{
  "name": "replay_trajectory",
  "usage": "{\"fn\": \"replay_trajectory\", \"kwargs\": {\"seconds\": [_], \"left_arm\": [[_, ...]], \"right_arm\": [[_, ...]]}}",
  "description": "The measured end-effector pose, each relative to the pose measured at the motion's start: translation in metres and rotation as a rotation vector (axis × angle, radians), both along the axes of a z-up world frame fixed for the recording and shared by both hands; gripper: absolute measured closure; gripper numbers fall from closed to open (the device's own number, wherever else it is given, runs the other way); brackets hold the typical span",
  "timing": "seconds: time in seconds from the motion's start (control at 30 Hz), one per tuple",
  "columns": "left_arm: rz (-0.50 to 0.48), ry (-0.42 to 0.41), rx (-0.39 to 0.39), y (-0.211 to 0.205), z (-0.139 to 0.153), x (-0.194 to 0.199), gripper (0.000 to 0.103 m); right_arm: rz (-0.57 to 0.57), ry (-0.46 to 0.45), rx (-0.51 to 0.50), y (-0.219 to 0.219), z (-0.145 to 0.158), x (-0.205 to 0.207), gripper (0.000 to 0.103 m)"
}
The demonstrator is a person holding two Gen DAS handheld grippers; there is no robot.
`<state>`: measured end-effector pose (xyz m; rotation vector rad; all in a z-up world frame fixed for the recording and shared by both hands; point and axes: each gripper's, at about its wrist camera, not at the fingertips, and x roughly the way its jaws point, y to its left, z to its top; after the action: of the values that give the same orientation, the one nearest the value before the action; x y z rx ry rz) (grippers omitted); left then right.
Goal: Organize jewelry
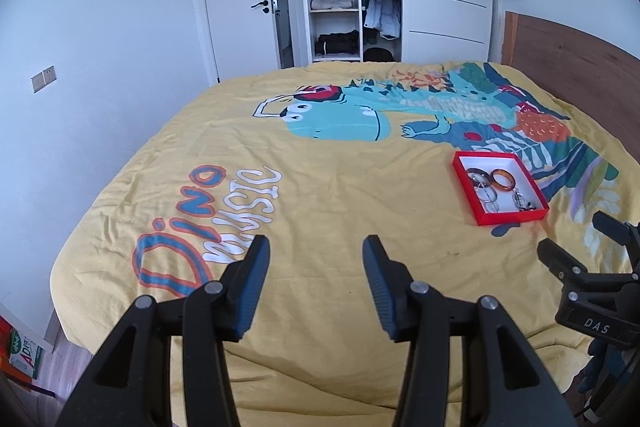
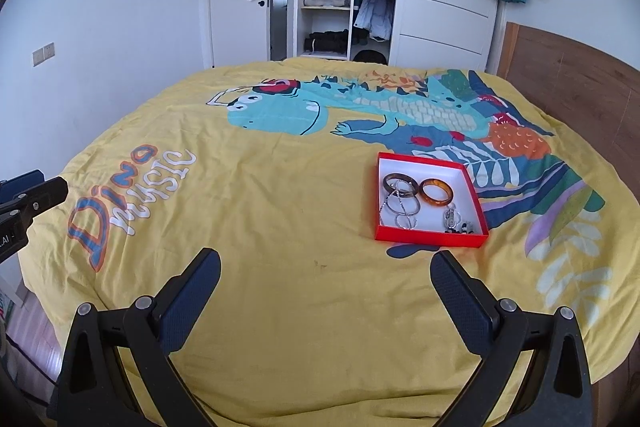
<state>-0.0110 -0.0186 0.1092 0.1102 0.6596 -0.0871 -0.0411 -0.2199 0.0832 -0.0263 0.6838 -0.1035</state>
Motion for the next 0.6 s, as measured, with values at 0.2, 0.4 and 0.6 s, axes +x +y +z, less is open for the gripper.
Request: {"fn": "replay_trajectory", "kwargs": {"seconds": [0.2, 0.4, 0.6], "left_arm": [[0.022, -0.020, 0.026, 0.005, -0.001, -0.009, 0.057], [0.043, -0.031, 0.060, 0.006, -0.003, -0.014, 0.056], [0.041, -0.035, 0.060, 0.007, -0.004, -0.018, 0.047]], "right_arm": [[-0.013, -0.009, -0.008, -0.001, 0.000, -0.010, 0.000], [-0.031, -0.010, -0.012, -0.005, -0.002, -0.019, 0.000], [-0.041, -0.005, -0.012, -0.010, -0.007, -0.024, 0.000]]}}
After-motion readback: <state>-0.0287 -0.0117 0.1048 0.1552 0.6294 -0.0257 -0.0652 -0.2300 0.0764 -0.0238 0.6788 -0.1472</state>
